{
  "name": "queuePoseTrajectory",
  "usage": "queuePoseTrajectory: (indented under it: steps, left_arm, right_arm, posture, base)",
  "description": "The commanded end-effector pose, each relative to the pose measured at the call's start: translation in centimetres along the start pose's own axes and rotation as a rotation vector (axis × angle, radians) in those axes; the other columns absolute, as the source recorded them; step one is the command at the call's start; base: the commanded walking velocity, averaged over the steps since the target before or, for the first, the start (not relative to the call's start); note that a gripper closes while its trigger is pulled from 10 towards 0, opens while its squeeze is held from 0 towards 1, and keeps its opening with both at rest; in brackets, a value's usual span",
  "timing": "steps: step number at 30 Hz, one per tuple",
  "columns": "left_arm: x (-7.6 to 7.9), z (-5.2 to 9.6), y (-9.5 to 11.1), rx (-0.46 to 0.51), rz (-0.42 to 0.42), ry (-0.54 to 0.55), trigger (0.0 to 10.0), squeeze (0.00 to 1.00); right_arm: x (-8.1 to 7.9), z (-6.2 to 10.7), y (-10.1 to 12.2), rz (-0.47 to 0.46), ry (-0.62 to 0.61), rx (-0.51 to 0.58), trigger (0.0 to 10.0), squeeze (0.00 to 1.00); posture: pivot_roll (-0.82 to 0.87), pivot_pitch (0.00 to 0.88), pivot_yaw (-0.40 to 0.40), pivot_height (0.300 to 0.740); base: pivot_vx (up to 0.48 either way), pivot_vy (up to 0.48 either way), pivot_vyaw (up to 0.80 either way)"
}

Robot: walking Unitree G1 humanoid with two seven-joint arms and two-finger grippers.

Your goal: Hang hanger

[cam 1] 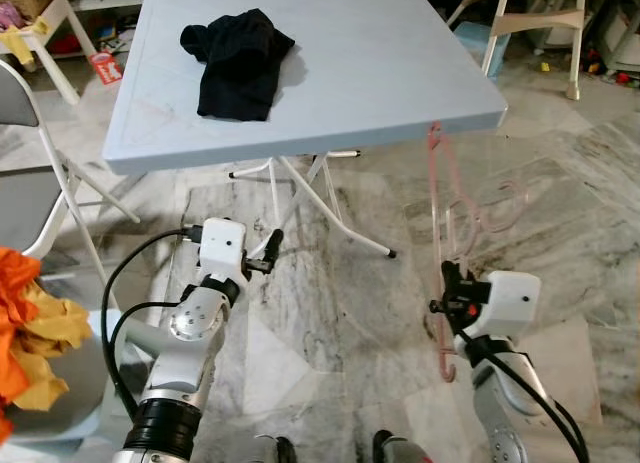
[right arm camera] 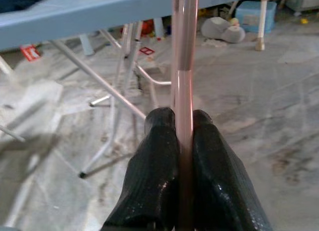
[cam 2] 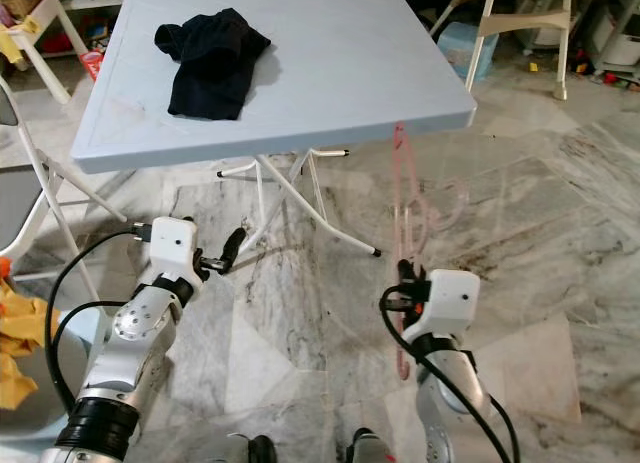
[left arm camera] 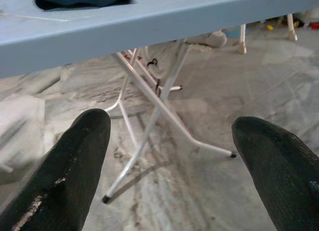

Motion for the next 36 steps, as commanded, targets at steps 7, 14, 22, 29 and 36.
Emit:
queuePoseTrajectory:
  steps: [7,14,22,29,36]
  left_arm:
    - [0.4,-0.3,0.0,0.001,0.014,-0.028,10.0,0.0]
    - [0.5,-0.4,0.0,0.0,0.015,-0.043,10.0,0.0]
    - [1.2,-0.4,-0.1,0.01,0.025,-0.089,10.0,0.0]
    - [1.8,0.0,-0.4,0.007,0.079,-0.157,10.0,0.0]
    - [1.9,0.3,-0.6,0.007,0.101,-0.181,10.0,0.0]
  right_arm:
    - [0.4,0.2,-0.1,-0.002,-0.023,-0.009,10.0,0.0]
    - [0.3,0.2,-0.1,0.0,-0.032,-0.008,10.0,0.0]
    - [0.4,0.2,-0.2,0.005,-0.044,-0.008,10.0,0.0]
    - [0.4,0.3,-0.3,0.006,-0.049,-0.01,10.0,0.0]
    - [0.4,0.1,-0.3,0.008,-0.051,-0.012,10.0,0.0]
  posture:
    - [-0.14,0.188,0.052,0.74]
    - [-0.14,0.189,0.059,0.74]
    - [-0.14,0.19,0.062,0.74]
    - [-0.14,0.19,0.062,0.74]
    - [-0.14,0.187,0.057,0.74]
  base:
    - [0.0,0.48,-0.8]
    - [0.0,0.48,-0.8]
    - [0.0,0.232,-0.1]
    - [0.0,0.0,0.0]
    - [0.0,0.0,-0.47]
Point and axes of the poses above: a point about 5 cm out from each wrist's last joint towards the gripper, its own z axis pointing back from the gripper into the wrist, its own y axis along the axis of the wrist's last joint, x = y × z, the point moved 1 cm from there along -z, pointing out of the wrist towards the gripper, and after that the axes turned 10 degrees about z, right-handed, at the moved point
